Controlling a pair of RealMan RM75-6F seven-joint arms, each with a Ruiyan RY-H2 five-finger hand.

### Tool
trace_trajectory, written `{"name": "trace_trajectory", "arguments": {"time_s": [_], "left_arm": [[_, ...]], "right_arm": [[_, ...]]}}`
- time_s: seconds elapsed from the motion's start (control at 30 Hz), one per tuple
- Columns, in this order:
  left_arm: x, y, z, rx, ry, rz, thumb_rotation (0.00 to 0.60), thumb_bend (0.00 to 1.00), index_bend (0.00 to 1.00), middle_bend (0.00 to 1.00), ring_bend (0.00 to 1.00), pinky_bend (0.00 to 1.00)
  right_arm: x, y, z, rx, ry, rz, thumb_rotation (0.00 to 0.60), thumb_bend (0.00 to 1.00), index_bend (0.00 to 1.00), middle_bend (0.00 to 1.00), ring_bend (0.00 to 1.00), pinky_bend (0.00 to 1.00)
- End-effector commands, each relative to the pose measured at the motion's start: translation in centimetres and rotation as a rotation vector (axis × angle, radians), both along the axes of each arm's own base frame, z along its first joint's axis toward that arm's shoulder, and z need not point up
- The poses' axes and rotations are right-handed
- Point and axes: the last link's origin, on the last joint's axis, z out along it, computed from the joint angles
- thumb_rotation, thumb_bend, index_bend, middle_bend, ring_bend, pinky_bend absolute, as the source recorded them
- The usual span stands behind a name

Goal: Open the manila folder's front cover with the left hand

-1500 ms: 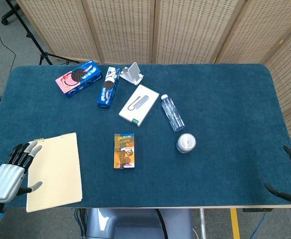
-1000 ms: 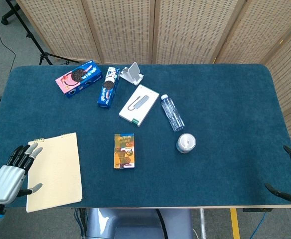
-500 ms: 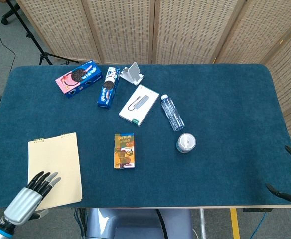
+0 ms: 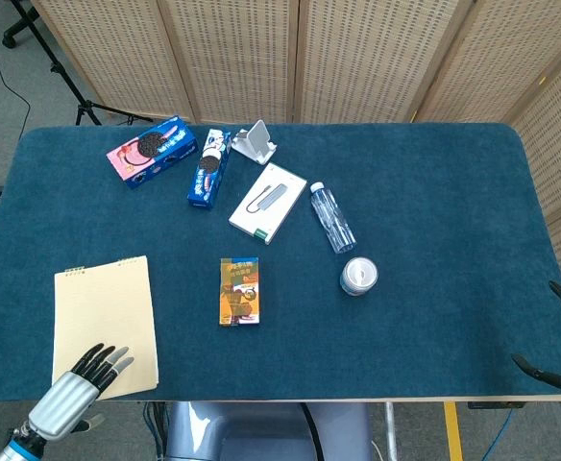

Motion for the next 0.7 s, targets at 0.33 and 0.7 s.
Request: {"name": "trace_trajectory", "arguments": {"time_s": [0.33, 0.7], "left_arm": [[-0.9, -0.2, -0.7, -0.006, 0.040, 0.015, 0.600, 0.25, 0.06, 0.00, 0.00, 0.00], [-1.7, -0.1, -0.8, 0.017, 0.045, 0.038, 0.600, 0.33, 0.06, 0.00, 0.00, 0.00]], "right_arm": [[0.0, 0.0, 0.1, -0.003, -0.005, 0.000, 0.600, 0.00, 0.06, 0.00, 0.00, 0.00], [0.0, 0.0, 0.0, 0.003, -0.005, 0.001, 0.600, 0.00, 0.05, 0.00, 0.00, 0.00]]}}
